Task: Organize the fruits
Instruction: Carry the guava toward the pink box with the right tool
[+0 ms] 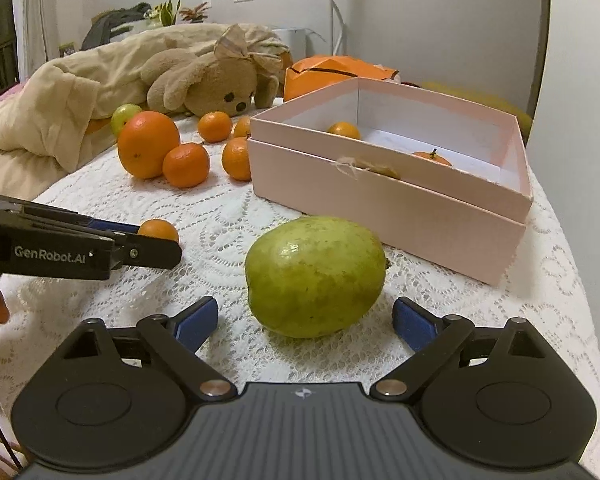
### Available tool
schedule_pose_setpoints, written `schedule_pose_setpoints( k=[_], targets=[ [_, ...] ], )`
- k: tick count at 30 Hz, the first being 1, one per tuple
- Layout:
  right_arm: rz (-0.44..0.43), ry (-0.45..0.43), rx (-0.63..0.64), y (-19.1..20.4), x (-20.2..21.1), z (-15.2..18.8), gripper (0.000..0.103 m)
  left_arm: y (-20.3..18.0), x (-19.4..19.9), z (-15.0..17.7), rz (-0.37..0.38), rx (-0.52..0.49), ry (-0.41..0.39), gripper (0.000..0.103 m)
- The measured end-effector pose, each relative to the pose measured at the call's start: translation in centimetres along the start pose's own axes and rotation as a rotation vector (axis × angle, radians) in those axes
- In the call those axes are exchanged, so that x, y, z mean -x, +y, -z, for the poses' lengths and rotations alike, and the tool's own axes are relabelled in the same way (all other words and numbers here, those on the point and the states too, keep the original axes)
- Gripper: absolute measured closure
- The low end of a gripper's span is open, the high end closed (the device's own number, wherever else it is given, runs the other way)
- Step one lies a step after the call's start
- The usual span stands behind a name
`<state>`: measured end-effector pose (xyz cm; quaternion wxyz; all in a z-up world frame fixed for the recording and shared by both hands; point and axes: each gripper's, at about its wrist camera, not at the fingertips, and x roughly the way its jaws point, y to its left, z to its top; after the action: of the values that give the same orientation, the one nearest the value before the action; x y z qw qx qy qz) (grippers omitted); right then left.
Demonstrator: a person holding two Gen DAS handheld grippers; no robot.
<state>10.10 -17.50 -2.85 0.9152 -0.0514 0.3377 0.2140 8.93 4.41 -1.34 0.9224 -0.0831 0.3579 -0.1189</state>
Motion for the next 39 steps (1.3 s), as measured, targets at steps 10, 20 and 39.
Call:
schedule_pose_setpoints(
  k=[10, 20, 39],
  targets=[
    [-0.014, -0.005, -0.04, -0.6, -0.3, -0.4, 0.015, -0.1, -0.1, -0.8, 0.002, -0.031, 0.054, 0.07],
    [0.031, -0.045, 0.053, -0.4, -0.1, -1.5, 0.025, -1.0, 0.7, -0.5, 0.004, -0.08, 0.11, 0.07],
    [0.288, -0.449, 0.102, -1.4, 7.8, -8.3, 0.03, -2.3, 5.6, -14.4, 0.157, -0.06, -0.306, 0.07]
  ],
)
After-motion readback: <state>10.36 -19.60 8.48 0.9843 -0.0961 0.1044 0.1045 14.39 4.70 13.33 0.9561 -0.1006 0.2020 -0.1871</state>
